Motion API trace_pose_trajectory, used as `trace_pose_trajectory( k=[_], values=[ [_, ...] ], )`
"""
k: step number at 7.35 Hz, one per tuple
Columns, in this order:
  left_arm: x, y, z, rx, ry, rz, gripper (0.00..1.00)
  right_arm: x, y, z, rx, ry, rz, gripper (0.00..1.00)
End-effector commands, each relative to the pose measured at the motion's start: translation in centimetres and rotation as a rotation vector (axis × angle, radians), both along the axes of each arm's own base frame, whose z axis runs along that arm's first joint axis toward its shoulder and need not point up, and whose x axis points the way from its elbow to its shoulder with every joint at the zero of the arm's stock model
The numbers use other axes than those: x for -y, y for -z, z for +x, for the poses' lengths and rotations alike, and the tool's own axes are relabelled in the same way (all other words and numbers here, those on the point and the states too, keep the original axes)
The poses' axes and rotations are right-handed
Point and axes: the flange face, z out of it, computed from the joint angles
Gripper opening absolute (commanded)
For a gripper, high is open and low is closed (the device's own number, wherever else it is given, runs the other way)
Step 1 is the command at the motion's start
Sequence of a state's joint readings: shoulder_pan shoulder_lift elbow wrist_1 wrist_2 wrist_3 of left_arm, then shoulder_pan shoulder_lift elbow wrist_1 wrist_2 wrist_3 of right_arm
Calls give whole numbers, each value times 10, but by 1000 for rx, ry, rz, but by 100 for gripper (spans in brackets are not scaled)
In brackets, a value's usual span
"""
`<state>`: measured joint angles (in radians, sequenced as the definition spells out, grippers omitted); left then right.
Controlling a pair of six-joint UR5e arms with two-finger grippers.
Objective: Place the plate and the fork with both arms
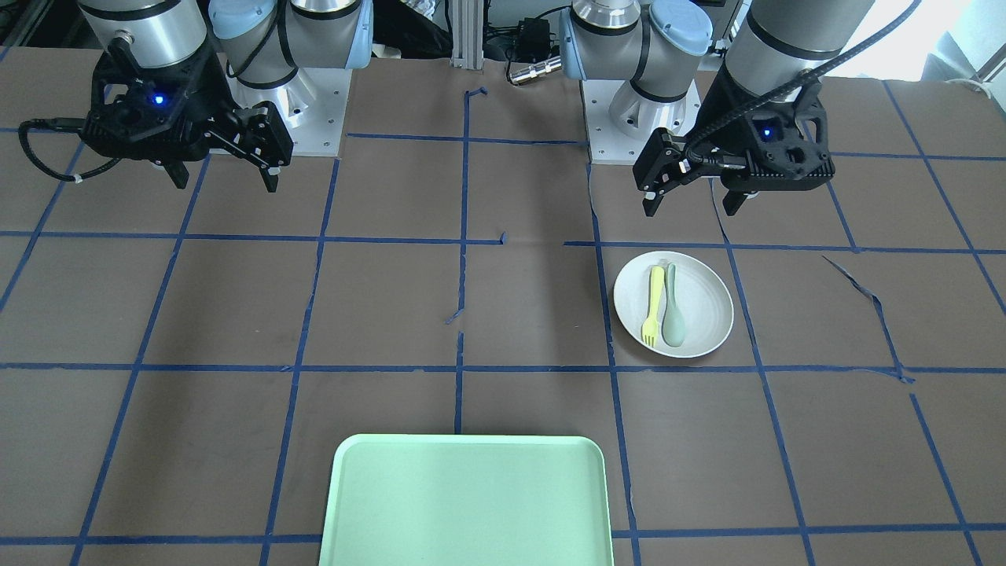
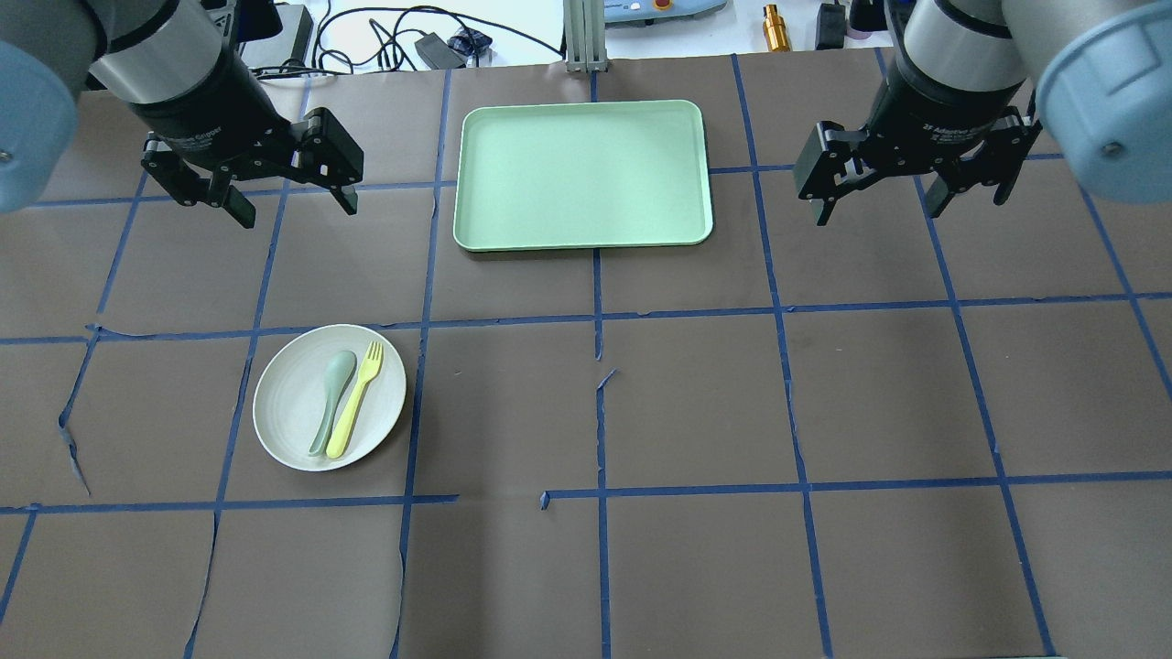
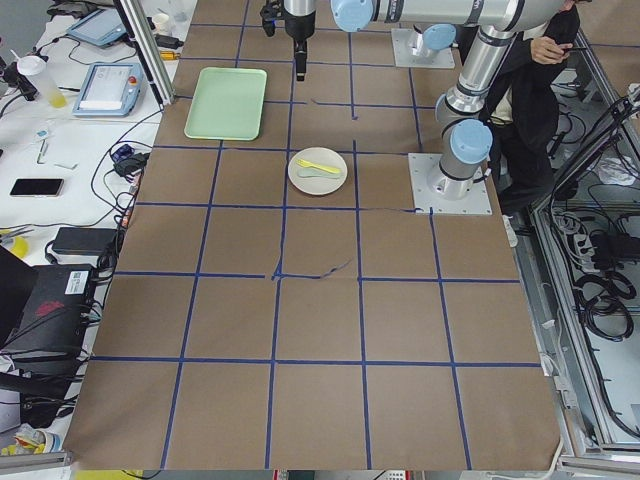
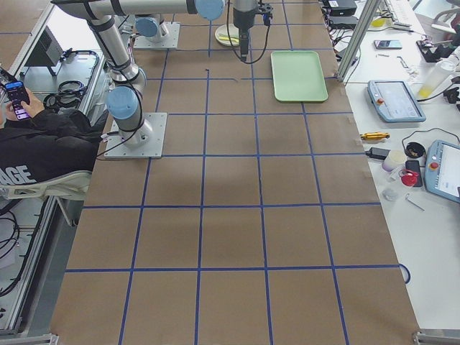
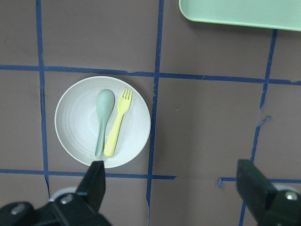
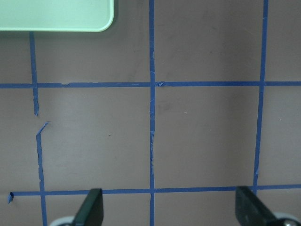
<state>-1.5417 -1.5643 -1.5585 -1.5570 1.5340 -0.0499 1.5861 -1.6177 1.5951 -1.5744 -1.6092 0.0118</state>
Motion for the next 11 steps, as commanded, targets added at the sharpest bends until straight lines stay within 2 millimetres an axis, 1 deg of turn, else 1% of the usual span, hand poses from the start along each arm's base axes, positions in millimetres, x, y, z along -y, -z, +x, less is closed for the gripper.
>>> trace_pose_trajectory(
  k=[1,7,8,9,10,11],
  values=[
    [0,-1,0,2,1,-1,100,-1,0,0,0,0,-2,100],
    [-1,-1,0,2,2,-1,100,0,1,0,0,-1,0,100],
    [2,3,0,3,4,8,100,0,1,0,0,-3,2,100],
    [10,18,12,15,-9,39,100,0,1,0,2,-3,2,100],
    [14,50,39,45,-47,102,100,0,1,0,5,0,0,100],
    [20,91,78,40,-73,98,100,0,2,0,3,-3,2,100]
  ],
)
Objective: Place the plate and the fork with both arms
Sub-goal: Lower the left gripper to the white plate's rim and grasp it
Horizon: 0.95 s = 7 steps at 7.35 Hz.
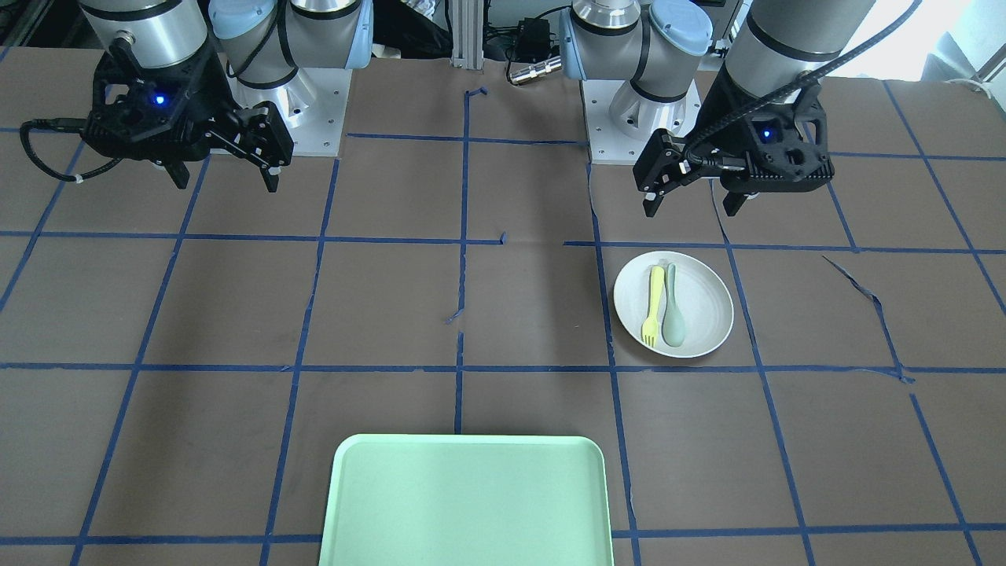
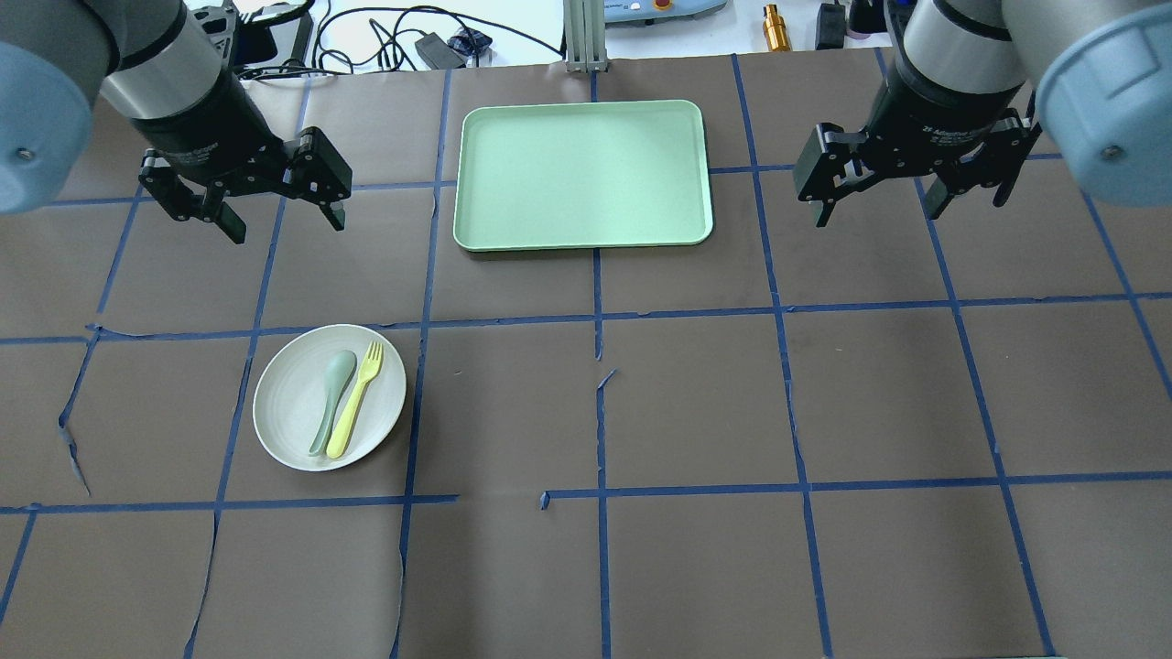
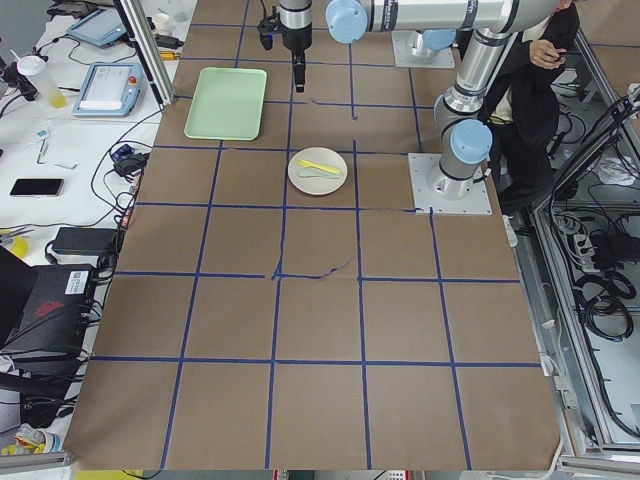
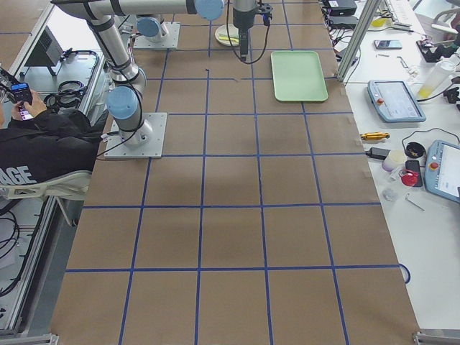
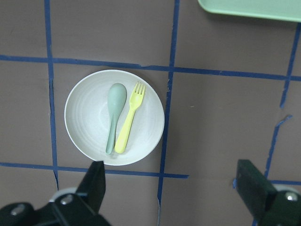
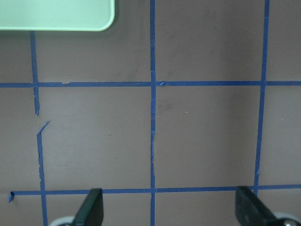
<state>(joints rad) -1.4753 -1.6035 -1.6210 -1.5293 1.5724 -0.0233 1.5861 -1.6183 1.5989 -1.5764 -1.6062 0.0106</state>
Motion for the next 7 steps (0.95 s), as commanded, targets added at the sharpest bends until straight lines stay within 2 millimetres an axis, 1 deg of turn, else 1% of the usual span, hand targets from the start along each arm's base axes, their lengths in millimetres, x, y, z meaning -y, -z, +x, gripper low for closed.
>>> trace_pose_trajectory(
  k=[1,2,3,4,5,6,7],
  values=[
    [6,84,79,3,-13,-12,100,0,2,0,-5,-12,5,100],
    [-4,134,112,-12,45,19,100,-1,3,0,-5,-12,7,100],
    [-17,178,141,-27,60,37,100,-1,3,0,-5,-14,7,100],
    [-27,216,155,-20,34,1,97,0,4,-1,-6,-12,9,100],
    [-39,246,153,-18,25,-15,97,0,4,0,-3,-11,9,100],
    [-45,257,152,-18,20,-10,84,0,4,0,-3,-10,9,100],
    [-45,259,154,-24,9,-4,77,0,5,0,-3,-12,10,100]
  ],
)
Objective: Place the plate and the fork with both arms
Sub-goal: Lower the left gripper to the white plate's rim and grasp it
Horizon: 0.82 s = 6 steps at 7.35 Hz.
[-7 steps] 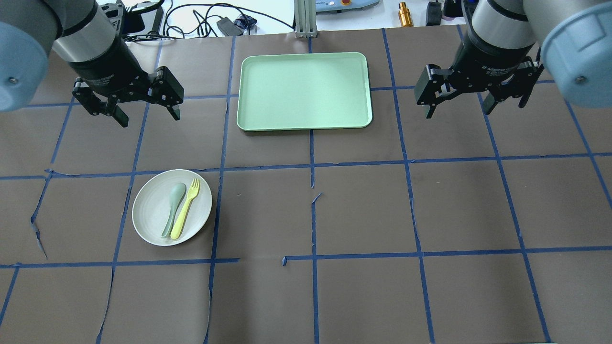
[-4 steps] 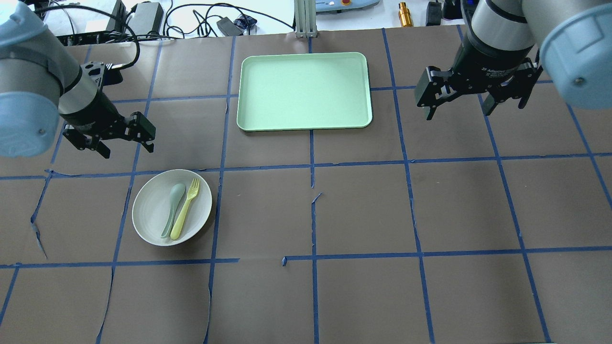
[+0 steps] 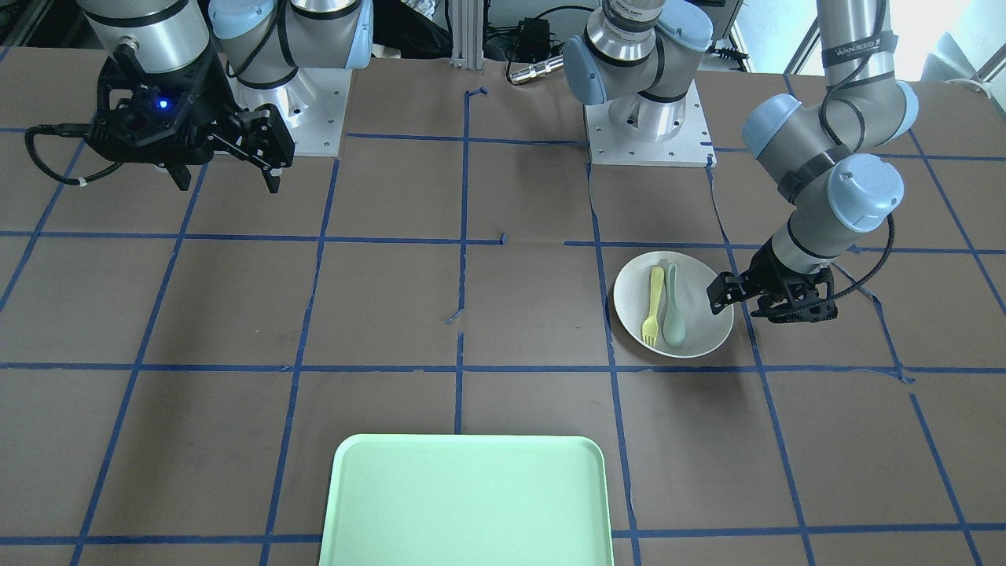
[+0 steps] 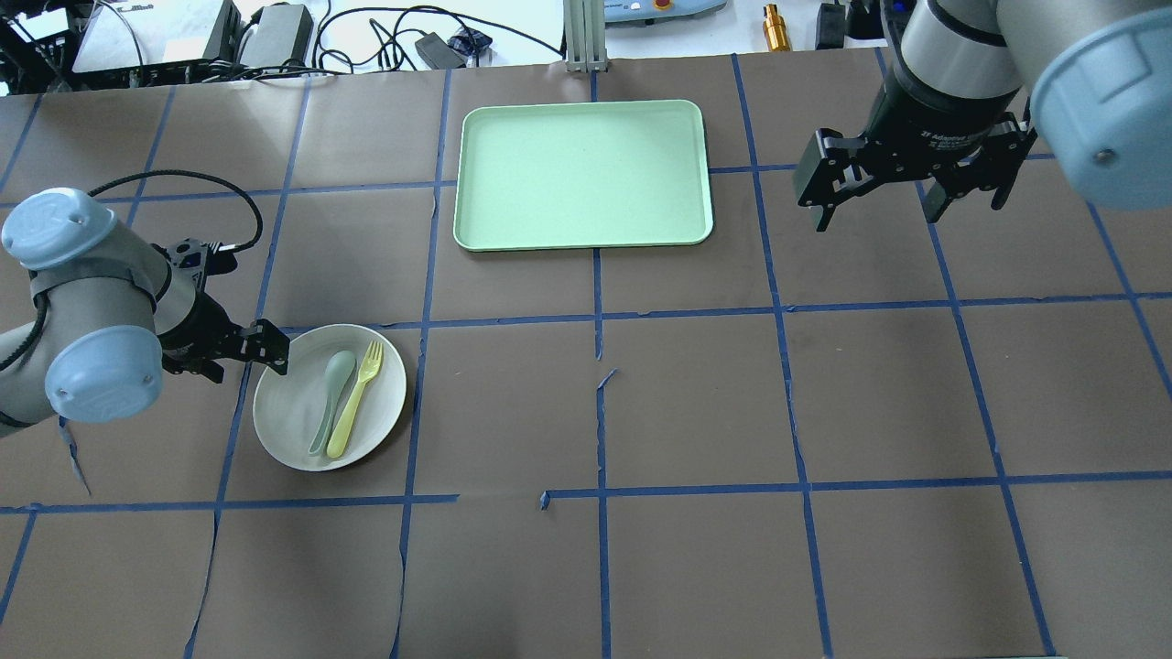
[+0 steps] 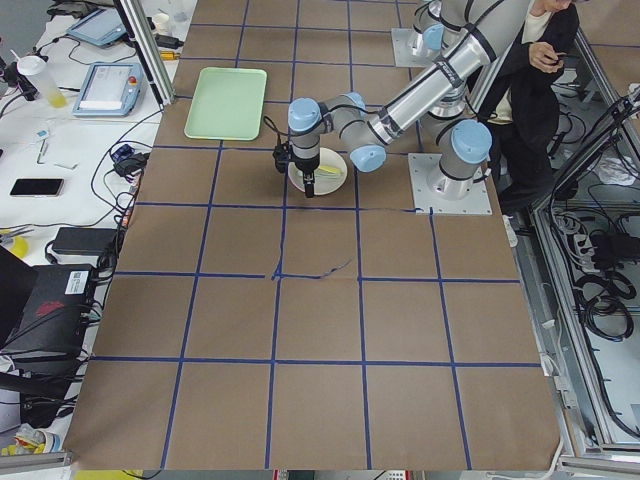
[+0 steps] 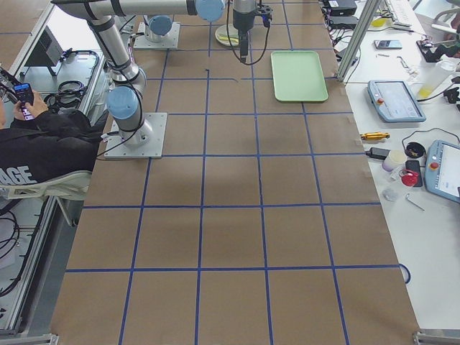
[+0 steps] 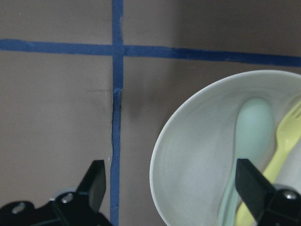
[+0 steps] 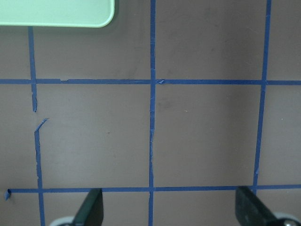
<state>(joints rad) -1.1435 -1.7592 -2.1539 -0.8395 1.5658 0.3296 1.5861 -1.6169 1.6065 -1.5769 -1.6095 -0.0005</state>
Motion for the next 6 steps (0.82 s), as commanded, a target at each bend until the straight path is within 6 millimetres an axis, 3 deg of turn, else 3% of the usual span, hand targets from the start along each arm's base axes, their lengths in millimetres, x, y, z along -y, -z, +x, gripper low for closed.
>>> trace_pose_trajectory(
  k=[1,3,4,6],
  values=[
    [-6,14,2,-9,-14,12,62,0,1,0,0,-1,1,100],
    [-7,18,1,-16,-44,30,16,0,0,0,0,-1,0,100],
    [-7,17,1,-16,-42,30,0,0,0,0,-1,-1,0,100],
    [-2,13,4,-11,-28,17,0,1,0,0,0,-1,0,100]
  ],
)
